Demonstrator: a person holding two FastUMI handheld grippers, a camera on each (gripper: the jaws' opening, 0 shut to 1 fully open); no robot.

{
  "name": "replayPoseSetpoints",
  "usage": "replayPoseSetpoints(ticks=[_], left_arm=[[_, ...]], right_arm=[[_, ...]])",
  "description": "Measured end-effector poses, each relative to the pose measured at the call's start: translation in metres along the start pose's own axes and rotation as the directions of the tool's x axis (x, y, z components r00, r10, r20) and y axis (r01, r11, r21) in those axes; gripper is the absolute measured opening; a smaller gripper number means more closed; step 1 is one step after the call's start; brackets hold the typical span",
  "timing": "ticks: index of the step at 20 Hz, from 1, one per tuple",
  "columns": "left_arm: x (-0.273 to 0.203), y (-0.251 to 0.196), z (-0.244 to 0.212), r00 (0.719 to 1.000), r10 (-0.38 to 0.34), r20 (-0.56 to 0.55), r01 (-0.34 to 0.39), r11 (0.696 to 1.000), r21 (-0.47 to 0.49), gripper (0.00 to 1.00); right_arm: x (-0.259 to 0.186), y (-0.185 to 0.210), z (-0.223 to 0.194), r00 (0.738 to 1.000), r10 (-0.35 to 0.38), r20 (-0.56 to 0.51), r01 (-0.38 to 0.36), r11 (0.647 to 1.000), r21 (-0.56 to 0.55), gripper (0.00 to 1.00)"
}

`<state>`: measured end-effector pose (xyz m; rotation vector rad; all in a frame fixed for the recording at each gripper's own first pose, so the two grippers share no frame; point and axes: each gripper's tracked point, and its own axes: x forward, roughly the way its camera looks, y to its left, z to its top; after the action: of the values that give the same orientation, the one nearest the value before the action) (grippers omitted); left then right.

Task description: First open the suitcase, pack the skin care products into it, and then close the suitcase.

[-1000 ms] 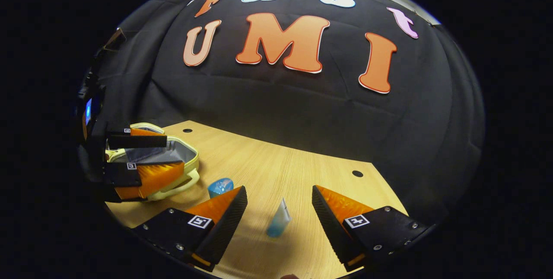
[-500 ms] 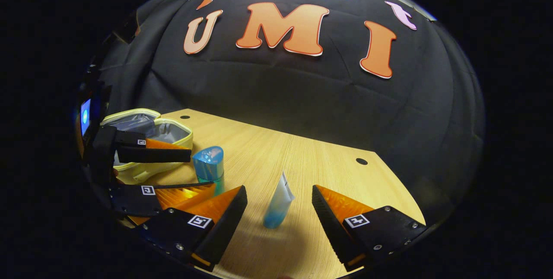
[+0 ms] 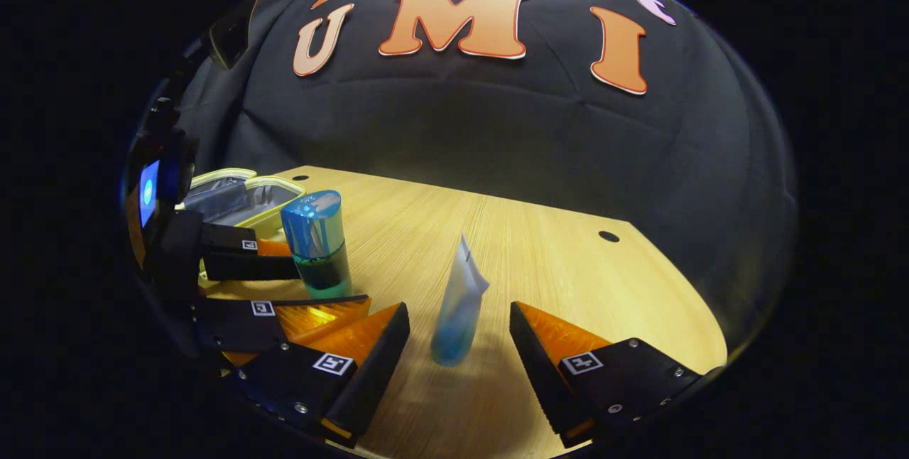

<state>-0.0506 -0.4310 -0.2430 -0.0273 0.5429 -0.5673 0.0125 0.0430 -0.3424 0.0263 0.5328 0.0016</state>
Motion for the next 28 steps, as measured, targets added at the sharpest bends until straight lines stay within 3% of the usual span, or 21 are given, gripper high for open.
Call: replayPoseSetpoints(ticks=[1, 2, 3, 4, 5, 8, 16, 17, 18, 23, 28], left_arm=[[0.017, -0.001, -0.005, 1.0, 0.004, -0.007, -0.004, 1.0, -0.006, 0.45], [-0.001, -0.001, -0.001, 1.0, -0.002, -0.007, 0.002, 1.0, -0.016, 0.45], [-0.003, 0.0, -0.002, 1.0, 0.003, -0.018, -0.004, 0.999, -0.035, 0.43], [-0.005, 0.0, -0.001, 1.0, 0.004, -0.022, -0.006, 0.998, -0.058, 0.43], [-0.009, 0.001, 0.002, 1.0, 0.01, -0.017, -0.012, 0.997, -0.071, 0.41], [-0.023, 0.017, 0.026, 0.999, 0.045, 0.014, -0.044, 0.997, -0.063, 0.41], [-0.094, 0.081, 0.101, 0.985, 0.154, 0.08, -0.149, 0.986, -0.07, 0.41], [-0.105, 0.092, 0.11, 0.981, 0.173, 0.084, -0.167, 0.983, -0.071, 0.41], [-0.115, 0.102, 0.119, 0.977, 0.192, 0.093, -0.186, 0.98, -0.072, 0.41], [-0.165, 0.154, 0.159, 0.956, 0.272, 0.113, -0.266, 0.962, -0.065, 0.41], [-0.207, 0.202, 0.168, 0.936, 0.333, 0.117, -0.328, 0.943, -0.058, 0.41]], right_arm=[[0.002, 0.005, -0.004, 1.0, 0.013, -0.014, -0.013, 1.0, -0.003, 0.88], [0.004, 0.008, -0.007, 0.999, 0.023, -0.024, -0.023, 1.0, -0.011, 0.87], [0.004, 0.009, -0.008, 0.999, 0.025, -0.029, -0.025, 1.0, -0.018, 0.72], [0.003, 0.008, -0.008, 0.999, 0.017, -0.032, -0.017, 1.0, -0.024, 0.71], [0.006, 0.006, -0.008, 0.999, 0.011, -0.04, -0.012, 1.0, -0.024, 0.53], [0.001, 0.026, 0.006, 0.994, 0.093, -0.055, -0.09, 0.994, 0.061, 0.34], [-0.04, 0.052, 0.102, 0.991, 0.134, 0.013, -0.134, 0.991, -0.016, 0.33], [-0.044, 0.056, 0.116, 0.99, 0.139, 0.023, -0.138, 0.99, -0.015, 0.29], [-0.048, 0.061, 0.131, 0.989, 0.146, 0.037, -0.145, 0.989, -0.013, 0.33], [-0.064, 0.089, 0.192, 0.98, 0.173, 0.095, -0.177, 0.984, 0.029, 0.33], [-0.073, 0.126, 0.229, 0.969, 0.203, 0.141, -0.211, 0.977, 0.041, 0.33]])
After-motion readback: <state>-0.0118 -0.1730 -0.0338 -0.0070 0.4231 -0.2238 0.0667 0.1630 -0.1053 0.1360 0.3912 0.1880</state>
